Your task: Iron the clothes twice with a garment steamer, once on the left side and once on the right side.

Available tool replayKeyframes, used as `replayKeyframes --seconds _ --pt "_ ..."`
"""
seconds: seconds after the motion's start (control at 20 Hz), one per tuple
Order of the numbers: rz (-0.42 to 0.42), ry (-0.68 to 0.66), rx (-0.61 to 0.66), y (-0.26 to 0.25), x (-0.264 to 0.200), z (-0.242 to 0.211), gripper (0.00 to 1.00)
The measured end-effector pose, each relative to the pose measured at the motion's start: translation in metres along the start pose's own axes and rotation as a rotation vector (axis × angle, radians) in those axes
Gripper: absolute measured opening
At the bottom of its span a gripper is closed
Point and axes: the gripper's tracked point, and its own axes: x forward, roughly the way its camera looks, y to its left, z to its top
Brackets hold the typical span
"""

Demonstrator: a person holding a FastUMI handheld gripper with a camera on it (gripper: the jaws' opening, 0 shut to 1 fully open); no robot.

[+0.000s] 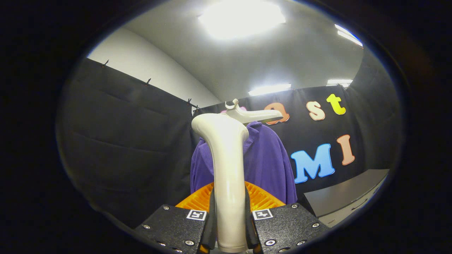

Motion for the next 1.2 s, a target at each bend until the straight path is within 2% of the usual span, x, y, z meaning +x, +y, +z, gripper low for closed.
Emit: replayKeyframes --seconds 0.35,0.6,0.85,1.2 --pt "0.007 0.035 -0.081 0.038 0.071 -0.013 0.33" --pt "-0.011 0.106 -0.146 0.054 0.107 -0.044 0.33" --pt "-0.033 0.206 -0.194 0.052 0.112 -0.098 0.33" --pt "-0.036 0.310 -0.203 0.043 0.090 -0.164 0.33"
